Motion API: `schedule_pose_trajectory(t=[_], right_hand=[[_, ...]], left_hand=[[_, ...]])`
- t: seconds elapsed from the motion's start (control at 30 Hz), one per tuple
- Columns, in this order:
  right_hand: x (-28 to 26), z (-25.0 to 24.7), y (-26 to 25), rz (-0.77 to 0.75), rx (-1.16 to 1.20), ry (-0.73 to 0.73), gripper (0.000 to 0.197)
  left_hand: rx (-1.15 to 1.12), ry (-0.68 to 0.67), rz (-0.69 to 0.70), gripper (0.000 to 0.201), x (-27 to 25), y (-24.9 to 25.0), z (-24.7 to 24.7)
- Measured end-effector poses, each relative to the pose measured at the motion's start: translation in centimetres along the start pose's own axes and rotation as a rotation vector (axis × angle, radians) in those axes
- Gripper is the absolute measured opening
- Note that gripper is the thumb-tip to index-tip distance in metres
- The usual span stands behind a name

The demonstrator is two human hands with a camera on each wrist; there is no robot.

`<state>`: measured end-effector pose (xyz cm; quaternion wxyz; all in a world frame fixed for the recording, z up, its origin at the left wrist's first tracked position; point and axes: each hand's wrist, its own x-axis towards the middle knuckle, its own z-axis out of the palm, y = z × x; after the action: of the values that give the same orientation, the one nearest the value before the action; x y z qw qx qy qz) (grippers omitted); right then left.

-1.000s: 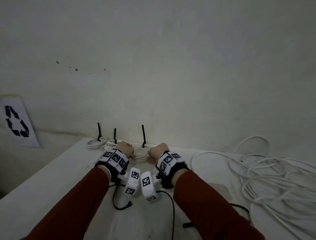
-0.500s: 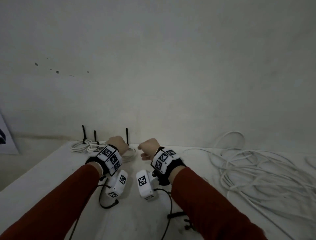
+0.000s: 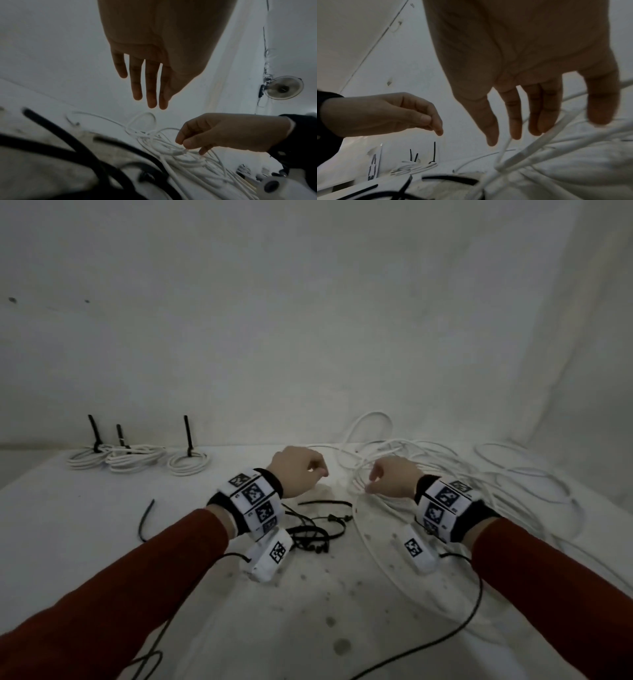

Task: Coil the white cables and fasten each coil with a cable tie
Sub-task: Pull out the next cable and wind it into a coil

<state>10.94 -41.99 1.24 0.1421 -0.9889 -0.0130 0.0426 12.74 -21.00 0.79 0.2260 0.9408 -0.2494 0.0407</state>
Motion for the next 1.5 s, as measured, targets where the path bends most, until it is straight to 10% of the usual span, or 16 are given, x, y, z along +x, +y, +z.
schedule_pose_trajectory(t=[0.27,0.43,0.67,0.97,1.3,1.5], right_hand=[[-3.9,0.6,4.3,-0.057,-0.165,-0.061,0.044],[-7.4,-0.2,4.2,-0.150,-0.095,-0.193,0.042],[-12.5,-3.7,5.3,-0.225,0.243,-0.288,0.036],[-12.2,-8.7,7.2,-0.308,0.568,0.447,0.035],[-8.1,-7.2,9.9,-0.057,0.358,0.516,0.063],[-7.3,-10.0,6.6,-0.300,0.821,0.677,0.034]], left_hand=[[0.269,-0.462,0.247,0.034,-0.6,6.4,6.7],[0.445,-0.439,0.342,0.019,-0.7,8.1,7.9],[-0.011,-0.079,0.351,0.007,0.6,8.9,1.4],[-0.208,0.682,0.430,0.014,2.8,10.0,-9.7],[-0.410,0.892,0.174,0.028,-0.3,5.3,-17.9],[-0.380,0.756,0.046,0.024,-3.8,1.2,-16.8]])
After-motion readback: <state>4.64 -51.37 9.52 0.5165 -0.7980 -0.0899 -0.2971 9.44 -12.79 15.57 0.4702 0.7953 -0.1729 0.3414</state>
